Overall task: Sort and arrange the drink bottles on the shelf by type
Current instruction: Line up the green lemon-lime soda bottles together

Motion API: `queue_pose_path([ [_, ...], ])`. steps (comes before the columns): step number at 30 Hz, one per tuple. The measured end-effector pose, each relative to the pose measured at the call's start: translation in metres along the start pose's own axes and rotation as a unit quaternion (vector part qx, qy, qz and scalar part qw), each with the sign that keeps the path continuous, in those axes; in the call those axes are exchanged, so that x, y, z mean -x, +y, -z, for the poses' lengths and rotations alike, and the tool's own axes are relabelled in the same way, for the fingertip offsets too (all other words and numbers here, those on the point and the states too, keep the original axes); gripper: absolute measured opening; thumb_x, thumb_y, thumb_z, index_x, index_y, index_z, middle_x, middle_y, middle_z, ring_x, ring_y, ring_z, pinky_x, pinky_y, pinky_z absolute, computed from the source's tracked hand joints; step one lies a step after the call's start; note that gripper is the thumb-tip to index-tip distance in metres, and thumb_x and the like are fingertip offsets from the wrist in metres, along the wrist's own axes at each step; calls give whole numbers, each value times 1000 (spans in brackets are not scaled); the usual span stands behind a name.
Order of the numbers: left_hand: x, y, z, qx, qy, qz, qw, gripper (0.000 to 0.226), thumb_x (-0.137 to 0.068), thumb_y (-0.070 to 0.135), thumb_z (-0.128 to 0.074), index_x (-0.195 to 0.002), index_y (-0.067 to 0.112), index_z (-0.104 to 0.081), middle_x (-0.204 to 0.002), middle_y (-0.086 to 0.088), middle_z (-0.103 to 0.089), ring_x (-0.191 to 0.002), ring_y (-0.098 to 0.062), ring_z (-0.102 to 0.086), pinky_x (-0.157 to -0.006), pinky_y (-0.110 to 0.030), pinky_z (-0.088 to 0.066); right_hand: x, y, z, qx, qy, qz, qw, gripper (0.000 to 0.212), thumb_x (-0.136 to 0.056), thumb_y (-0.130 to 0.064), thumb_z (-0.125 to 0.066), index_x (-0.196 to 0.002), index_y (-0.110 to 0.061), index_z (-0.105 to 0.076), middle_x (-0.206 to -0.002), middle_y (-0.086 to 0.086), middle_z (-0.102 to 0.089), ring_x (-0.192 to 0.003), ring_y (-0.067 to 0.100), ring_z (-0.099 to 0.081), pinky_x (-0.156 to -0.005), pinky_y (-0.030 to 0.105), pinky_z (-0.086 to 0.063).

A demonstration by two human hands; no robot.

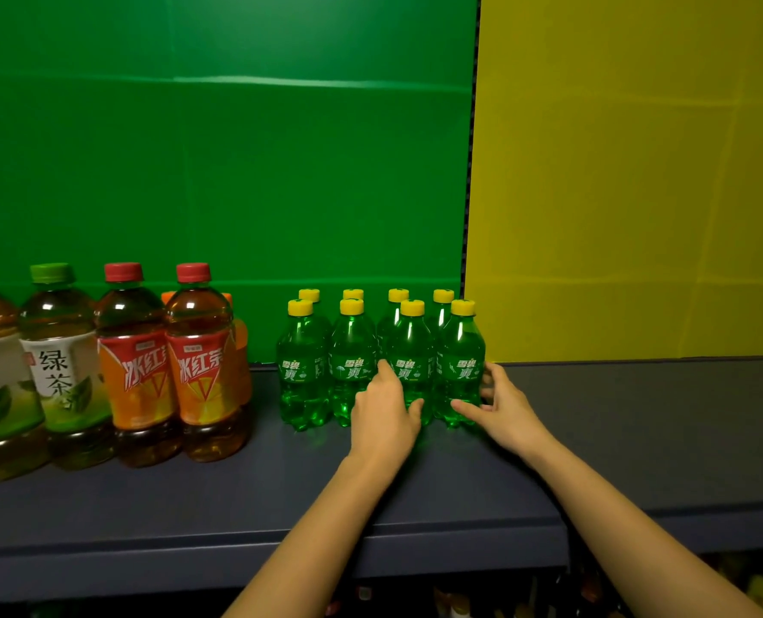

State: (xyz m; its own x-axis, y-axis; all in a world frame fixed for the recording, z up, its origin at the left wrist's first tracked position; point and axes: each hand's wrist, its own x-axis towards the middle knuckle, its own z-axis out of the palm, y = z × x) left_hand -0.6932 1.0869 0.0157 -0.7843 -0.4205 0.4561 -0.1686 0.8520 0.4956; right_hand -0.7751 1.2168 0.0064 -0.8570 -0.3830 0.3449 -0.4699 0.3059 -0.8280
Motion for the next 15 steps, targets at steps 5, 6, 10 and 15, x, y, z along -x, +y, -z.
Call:
queue_pose_path([
  [5,4,0,0,24,-3,-7,1000,68,-92,24,-54,-144,7,-13,-133,-13,-49,-119,-35,-50,-92,-39,-42,0,-1,-1,1,12,-4,1000,71,-80,-6,-67,-139,-6,-29,-139,11,-46,-110,9,-47,-82,14,-36],
  [6,5,-1,0,23,-3,-11,1000,67,-92,23,-54,-143,7,-14,-133,-12,-48,-119,-34,-50,-93,-38,-41,1,-1,-1,4,14,-5,1000,70,-81,-6,-67,-139,-6,-29,-139,12,-46,-115,13,-48,-82,14,-36],
  [10,6,-2,2,17,6,-21,1000,61,-92,23,-54,-139,6,-20,-132,-12,-48,-118,-33,-51,-90,-36,-43,0,-3,-1,12,19,-7,1000,71,-80,-7,-69,-139,-5,-29,-137,11,-48,-124,21,-48,-94,23,-39],
  [15,7,0,5,-8,20,-27,999,48,-89,28,-58,-124,9,-31,-126,-10,-46,-112,-33,-54,-81,-34,-45,0,-3,-2,27,35,-6,999,72,-77,-7,-71,-137,-6,-31,-134,11,-52,-122,23,-51,-102,36,-42],
])
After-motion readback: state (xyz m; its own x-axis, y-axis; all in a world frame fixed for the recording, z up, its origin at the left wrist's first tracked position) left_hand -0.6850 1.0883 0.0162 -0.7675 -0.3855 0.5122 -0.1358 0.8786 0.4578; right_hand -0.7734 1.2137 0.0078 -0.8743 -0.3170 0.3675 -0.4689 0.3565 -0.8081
